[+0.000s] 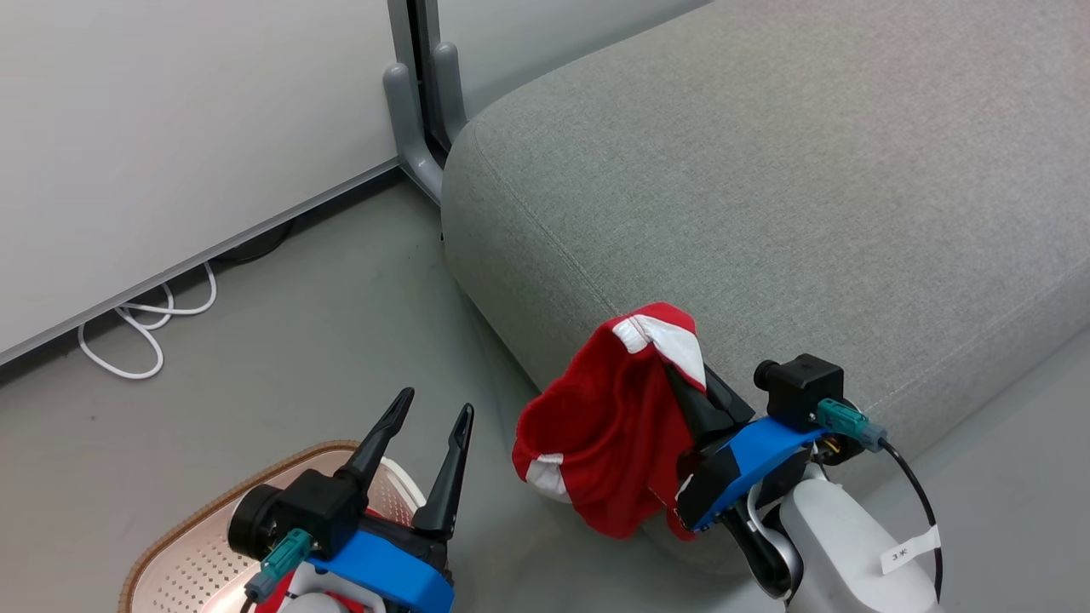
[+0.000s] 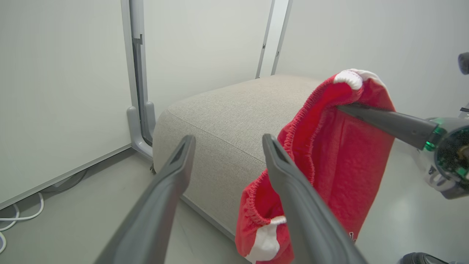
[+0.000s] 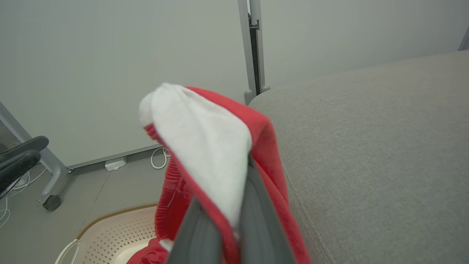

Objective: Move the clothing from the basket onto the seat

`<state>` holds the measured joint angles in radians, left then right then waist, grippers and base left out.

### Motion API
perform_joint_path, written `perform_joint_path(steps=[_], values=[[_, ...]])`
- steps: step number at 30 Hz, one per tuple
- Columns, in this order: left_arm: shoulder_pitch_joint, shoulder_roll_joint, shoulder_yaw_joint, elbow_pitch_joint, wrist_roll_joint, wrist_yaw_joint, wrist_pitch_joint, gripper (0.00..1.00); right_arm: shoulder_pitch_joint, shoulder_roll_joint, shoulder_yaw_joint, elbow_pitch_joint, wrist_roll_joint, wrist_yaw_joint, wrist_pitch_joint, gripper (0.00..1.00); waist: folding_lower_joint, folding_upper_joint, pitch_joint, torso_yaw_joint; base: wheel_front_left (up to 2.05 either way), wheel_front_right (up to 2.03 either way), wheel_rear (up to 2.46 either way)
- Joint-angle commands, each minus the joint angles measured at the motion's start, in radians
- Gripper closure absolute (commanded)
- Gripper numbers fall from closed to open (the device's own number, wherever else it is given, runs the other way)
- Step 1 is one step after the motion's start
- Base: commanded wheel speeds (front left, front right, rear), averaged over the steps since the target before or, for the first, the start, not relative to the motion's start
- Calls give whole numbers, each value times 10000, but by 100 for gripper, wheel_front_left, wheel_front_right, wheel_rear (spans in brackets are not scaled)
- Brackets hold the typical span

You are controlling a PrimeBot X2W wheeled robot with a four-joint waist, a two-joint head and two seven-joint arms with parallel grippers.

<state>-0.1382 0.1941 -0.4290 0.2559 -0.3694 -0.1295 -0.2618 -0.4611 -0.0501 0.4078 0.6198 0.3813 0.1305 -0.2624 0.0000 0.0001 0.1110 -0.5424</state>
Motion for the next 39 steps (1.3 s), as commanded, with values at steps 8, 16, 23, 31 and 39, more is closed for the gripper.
perform_joint_path(steps=[8, 16, 23, 31, 39], values=[[-124, 124, -70, 5, -68, -13, -48, 0, 98, -5, -64, -85, 54, 4, -36, 100, 0, -1, 63, 78, 0, 0, 0], [-128, 190, 1, -74, 5, -14, -48, 0, -299, -8, -130, -28, 230, 3, -36, 100, 0, -1, 221, 260, 0, 0, 0], [-621, 519, -224, -296, 83, -14, -48, 0, -1843, -5, -1068, 365, 103, 3, 57, 100, 0, -1, 983, 641, 0, 0, 0], [-1537, 1081, -672, -681, 202, -14, -46, 0, -4076, -574, -3642, 338, -983, 3, 806, 100, 0, -1, 2446, 1278, 0, 0, 0], [-2649, 1657, -1235, -1153, 216, -12, -36, 0, -5648, -1927, -5873, 158, -1505, 3, 1503, 100, 0, -1, 3886, 1891, 0, 0, 0]])
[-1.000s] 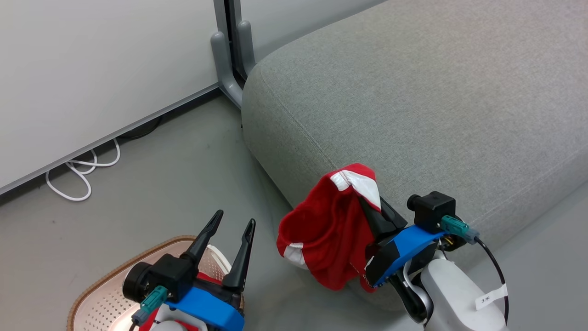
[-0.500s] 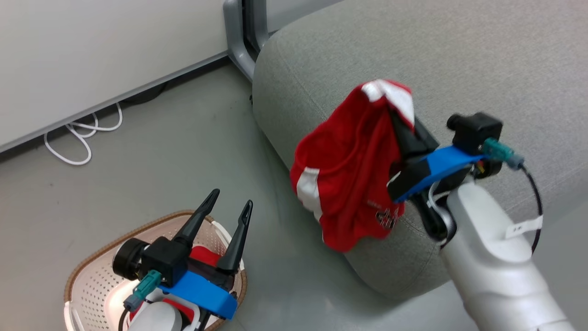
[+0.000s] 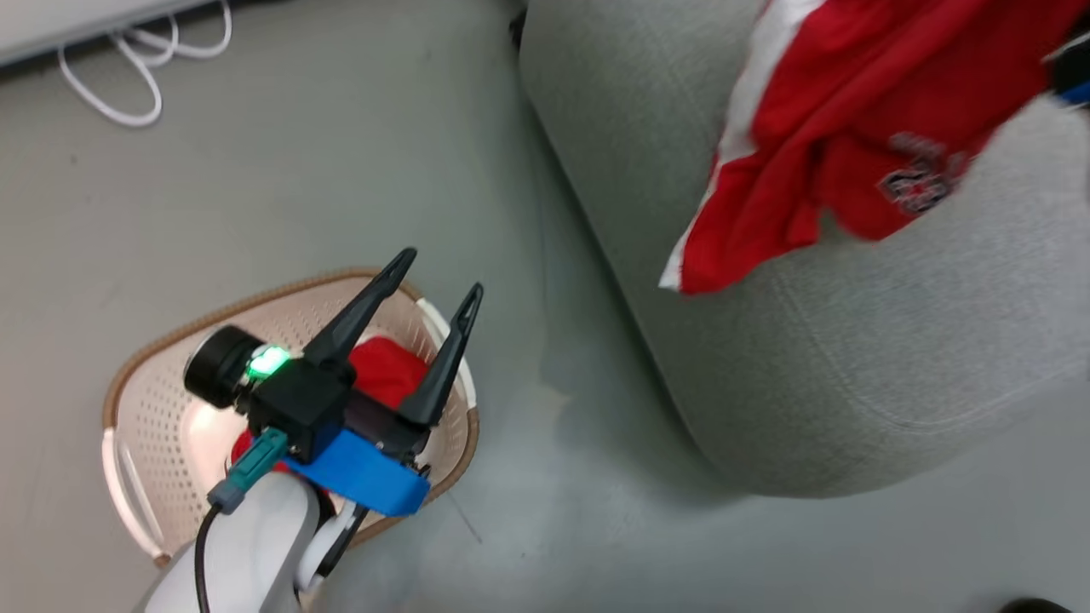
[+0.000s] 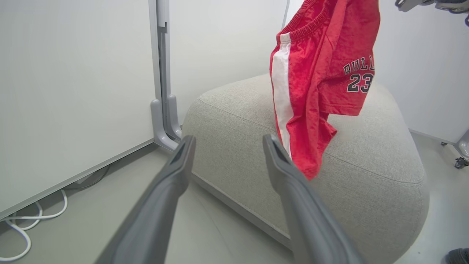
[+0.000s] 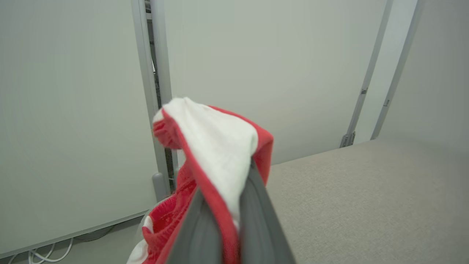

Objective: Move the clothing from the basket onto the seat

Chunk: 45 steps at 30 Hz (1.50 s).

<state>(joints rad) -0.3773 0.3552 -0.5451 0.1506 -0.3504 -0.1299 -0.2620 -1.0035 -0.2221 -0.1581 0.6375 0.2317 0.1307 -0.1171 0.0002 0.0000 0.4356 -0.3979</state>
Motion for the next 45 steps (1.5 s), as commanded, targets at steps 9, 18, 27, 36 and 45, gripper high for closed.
perform_joint_path(steps=[9, 18, 27, 36, 45], values=[[-1039, 594, -232, -821, 90, -5, 49, 0, -1369, -1605, -2644, -232, -534, 1, 134, 100, -2, 0, 1846, 881, 0, 0, 0], [-1300, 1072, 55, -1638, 187, 206, 309, 0, -1510, -1841, -3585, -226, -1005, 1, 607, 100, -2, 0, 2697, 864, 0, 0, 0], [-1667, 1025, -187, -1981, 445, 206, 317, 0, -792, -1163, -4333, 785, -1219, 1, -179, 100, -2, 0, 3464, 1055, 0, 0, 0], [-1770, 1072, -228, -1976, 413, 245, 257, 0, -933, -1035, -4693, 2195, -1562, 1, -880, 100, -2, 0, 3695, 1211, 0, 0, 0], [-1723, 980, -271, -1820, 321, 293, 186, 0, -1123, -1175, -4630, 2965, -1762, 1, -1243, 22, -2, 0, 3505, 1282, 0, 0, 0]])
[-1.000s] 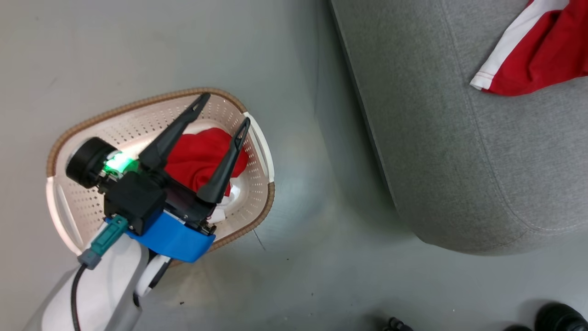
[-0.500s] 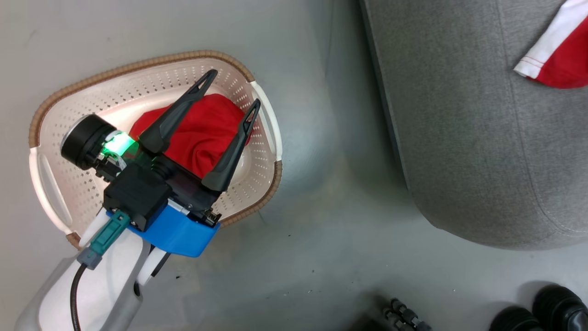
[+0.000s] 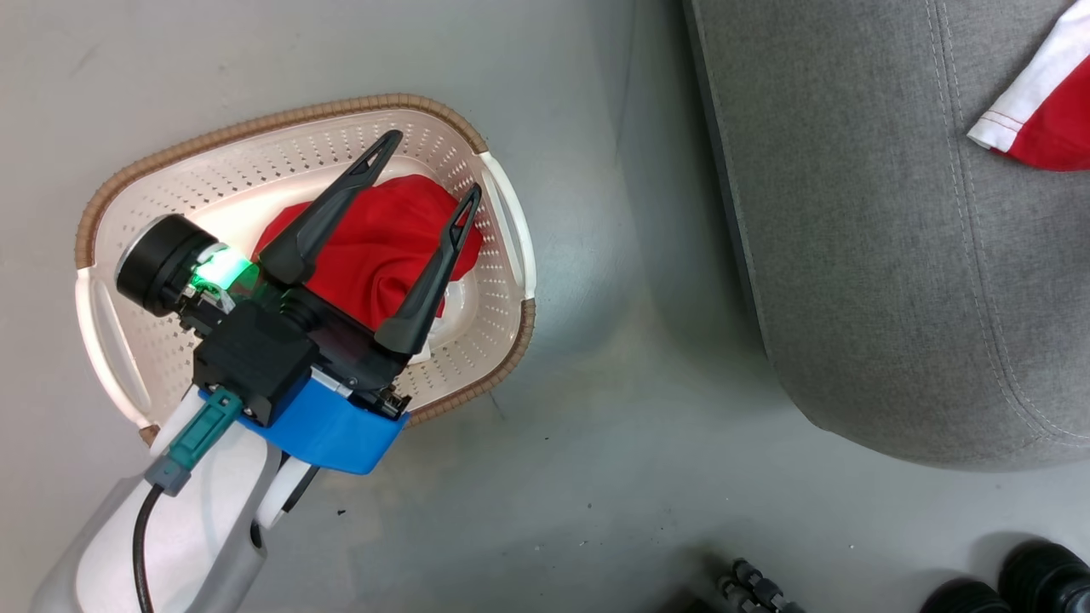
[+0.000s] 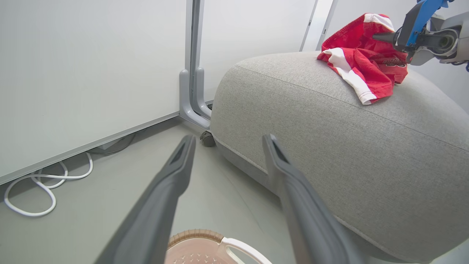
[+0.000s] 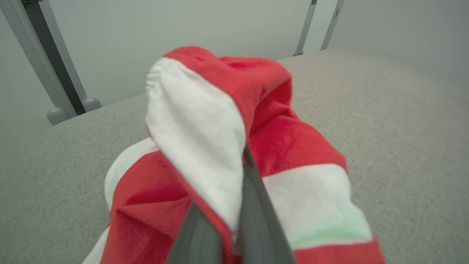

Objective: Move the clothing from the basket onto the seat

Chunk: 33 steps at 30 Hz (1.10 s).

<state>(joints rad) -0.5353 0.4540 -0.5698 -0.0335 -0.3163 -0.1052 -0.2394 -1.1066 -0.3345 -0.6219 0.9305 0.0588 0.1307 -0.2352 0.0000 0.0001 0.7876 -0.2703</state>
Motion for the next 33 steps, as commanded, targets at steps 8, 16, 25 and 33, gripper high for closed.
perform_joint_path(steps=[8, 16, 25, 33], values=[[-160, -143, -82, 239, -81, 35, -128, 0, -72, -228, 204, 480, 33, 1, -212, 0, 0, -1, -248, 112, 0, 0, 0], [126, -361, -37, 517, -177, 64, -221, 0, 197, -239, 518, 664, -60, 1, -285, 0, 0, -1, -777, 227, 0, 0, 0], [596, -899, 246, 902, -373, 41, -265, 0, 1058, -31, 1074, 236, -200, 1, -305, 0, 0, -1, -1929, 532, 0, 0, 0], [1501, -1607, 882, 1287, -427, -77, -270, 0, 2388, 232, 1469, -539, -341, -1, -303, 0, 0, -1, -3306, 943, 0, 0, 0]])
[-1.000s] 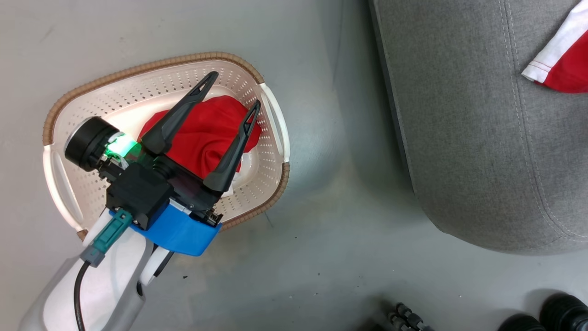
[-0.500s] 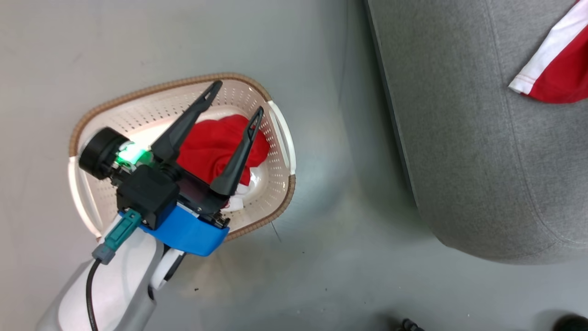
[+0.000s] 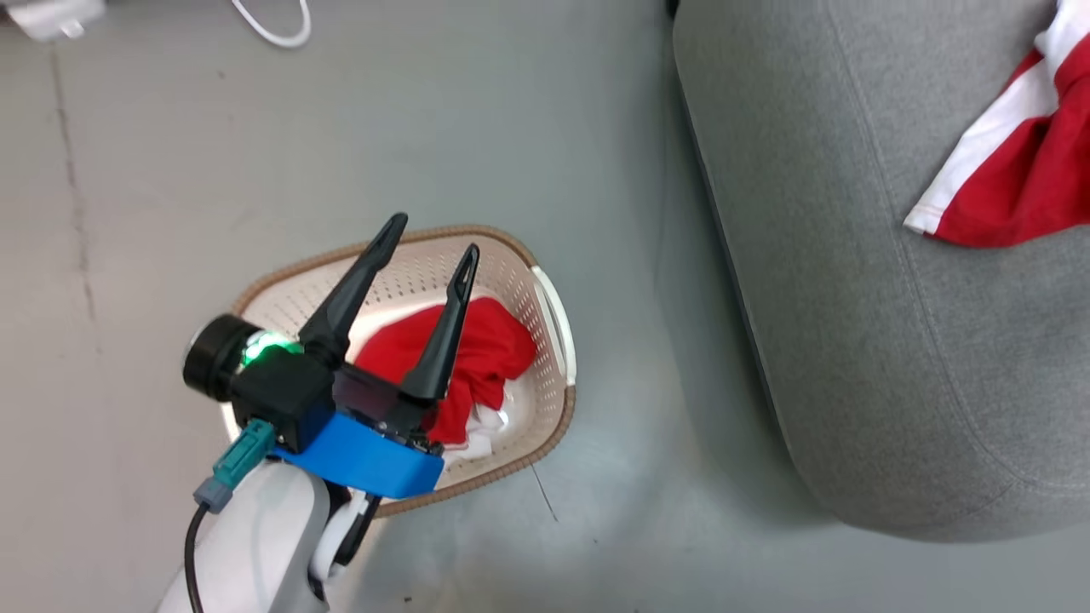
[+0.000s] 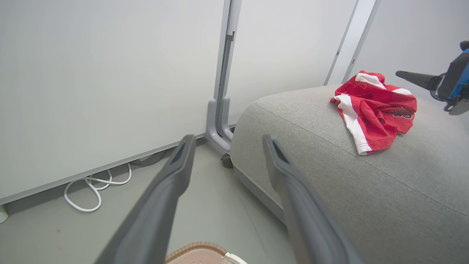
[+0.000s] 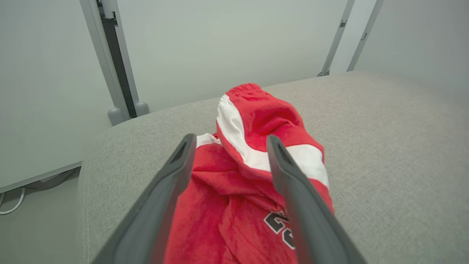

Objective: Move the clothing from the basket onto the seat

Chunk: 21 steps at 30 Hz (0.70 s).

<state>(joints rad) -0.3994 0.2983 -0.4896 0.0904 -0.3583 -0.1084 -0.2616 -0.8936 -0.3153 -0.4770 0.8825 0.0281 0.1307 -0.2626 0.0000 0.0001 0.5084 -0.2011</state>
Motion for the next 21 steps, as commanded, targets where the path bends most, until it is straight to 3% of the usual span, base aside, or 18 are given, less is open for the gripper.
perform_joint_path(steps=[1, 9, 21], values=[[262, -145, 187, 78, -2, -60, -46, 0, 424, 71, 114, -153, -54, 1, -29, 0, 0, -1, -687, 307, 0, 0, 0], [1475, -758, 938, 671, -32, -170, -48, 0, 2159, 535, 1052, -1320, -131, 1, -18, 0, 0, -1, -2298, 743, 0, 0, 0], [2643, -1351, 1771, 1726, -25, -220, -48, 0, 5274, 1409, 2527, -4043, 951, 1, 538, 0, 0, -1, -4142, 1515, 0, 0, 0]])
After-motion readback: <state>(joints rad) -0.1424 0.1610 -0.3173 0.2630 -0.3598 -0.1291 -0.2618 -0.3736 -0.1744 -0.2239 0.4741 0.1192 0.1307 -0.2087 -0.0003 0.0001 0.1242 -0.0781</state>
